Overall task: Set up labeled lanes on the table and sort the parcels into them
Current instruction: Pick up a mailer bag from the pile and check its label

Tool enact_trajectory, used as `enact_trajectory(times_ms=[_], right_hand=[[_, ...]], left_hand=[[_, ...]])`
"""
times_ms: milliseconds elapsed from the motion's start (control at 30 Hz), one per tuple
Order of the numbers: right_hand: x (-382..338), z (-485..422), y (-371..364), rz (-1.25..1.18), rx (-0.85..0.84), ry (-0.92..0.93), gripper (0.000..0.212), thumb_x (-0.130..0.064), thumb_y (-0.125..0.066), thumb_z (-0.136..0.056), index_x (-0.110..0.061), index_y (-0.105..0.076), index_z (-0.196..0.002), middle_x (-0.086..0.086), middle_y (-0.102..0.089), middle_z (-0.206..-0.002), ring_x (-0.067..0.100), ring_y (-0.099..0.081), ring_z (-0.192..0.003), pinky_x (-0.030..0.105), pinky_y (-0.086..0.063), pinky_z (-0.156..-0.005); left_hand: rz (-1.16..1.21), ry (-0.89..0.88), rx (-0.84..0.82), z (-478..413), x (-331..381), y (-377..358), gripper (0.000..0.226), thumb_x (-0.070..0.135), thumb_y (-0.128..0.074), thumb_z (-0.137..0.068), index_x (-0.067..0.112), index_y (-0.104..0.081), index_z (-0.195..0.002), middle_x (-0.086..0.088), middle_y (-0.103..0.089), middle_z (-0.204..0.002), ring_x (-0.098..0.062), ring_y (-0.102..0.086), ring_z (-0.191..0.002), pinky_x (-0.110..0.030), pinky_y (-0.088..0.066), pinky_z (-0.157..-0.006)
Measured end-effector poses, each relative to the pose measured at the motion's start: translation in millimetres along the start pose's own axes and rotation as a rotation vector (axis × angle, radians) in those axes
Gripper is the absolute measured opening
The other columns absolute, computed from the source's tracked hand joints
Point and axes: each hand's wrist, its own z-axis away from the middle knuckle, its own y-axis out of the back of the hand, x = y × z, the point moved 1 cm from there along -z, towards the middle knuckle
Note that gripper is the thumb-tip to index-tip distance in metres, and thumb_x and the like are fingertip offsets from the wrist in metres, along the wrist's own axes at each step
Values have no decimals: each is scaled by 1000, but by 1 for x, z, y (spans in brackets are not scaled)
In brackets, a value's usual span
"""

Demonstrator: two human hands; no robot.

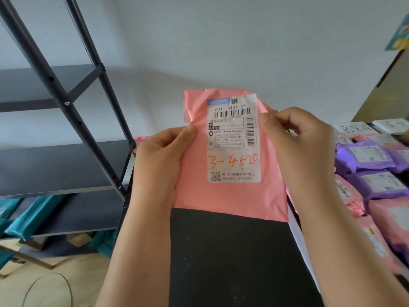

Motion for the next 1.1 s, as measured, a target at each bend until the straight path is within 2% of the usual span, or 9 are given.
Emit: enact_trajectory(times_ms=[100,233,367,467,600,700,900,967,1100], right_hand=[[9,1,-1,89,-22,-37,5,-21,-68,-88,-20,-65,-84,-16,-66,-82,-2,-60,-78,11,-42,-66],[20,2,2,218,10,-4,17,-15,-69,-87,-23,-65,-102,-11,-64,-99,4,-60,-90,21,-48,-78],[29,5,10,335,29,74,29,-22,-72,-89,-25,-68,-117,-7,-63,-109,18,-60,-103,49,-51,-89],[38,7,19,411,51,107,24,-27,-71,-87,-25,-72,-111,-4,-69,-108,23,-62,-102,56,-50,-87],[49,16,35,523,89,114,16,-34,-66,-84,-24,-74,-94,-8,-71,-92,21,-64,-89,52,-49,-85],[55,29,47,604,133,106,5,-22,-77,-82,-21,-76,-87,-9,-69,-79,17,-61,-74,50,-49,-84],[66,60,79,565,237,-99,6,-19,-72,-88,-21,-75,-93,-19,-65,-82,5,-63,-79,49,-51,-87],[69,72,96,577,297,-207,11,-21,-69,-91,-21,-74,-100,-16,-67,-89,5,-63,-84,40,-50,-91],[68,92,138,630,414,-312,16,-20,-67,-93,-17,-74,-107,-12,-67,-94,5,-62,-86,16,-45,-77]], left_hand=[[-177,-82,34,-3,-5,0,10,33,-71,-89,26,-77,-87,11,-76,-85,-13,-72,-84,-41,-59,-83],[-340,-181,3,-7,-14,-8,8,31,-69,-90,29,-76,-92,22,-72,-80,7,-63,-72,-9,-48,-66],[-445,-247,-140,-7,-23,-25,15,27,-68,-91,40,-72,-84,25,-70,-79,7,-64,-73,-5,-47,-64],[-455,-241,-223,-7,-29,-38,17,27,-67,-92,42,-70,-84,27,-70,-80,10,-63,-75,-3,-47,-65],[-440,-233,-294,-7,-38,-53,13,28,-65,-93,36,-75,-92,23,-72,-81,4,-65,-76,-10,-50,-66],[-436,-214,-353,-7,-46,-64,13,27,-66,-93,35,-76,-94,21,-72,-82,4,-65,-78,-9,-48,-66],[-485,-265,-433,5,-67,-95,9,32,-66,-92,41,-69,-91,21,-65,-82,-2,-60,-75,-11,-42,-69],[-503,-304,-382,10,-77,-103,16,28,-64,-92,36,-70,-105,18,-59,-94,-3,-53,-84,-9,-36,-71],[-513,-228,-332,22,-99,-116,31,27,-66,-93,24,-65,-124,14,-62,-114,-3,-56,-104,-10,-36,-76]])
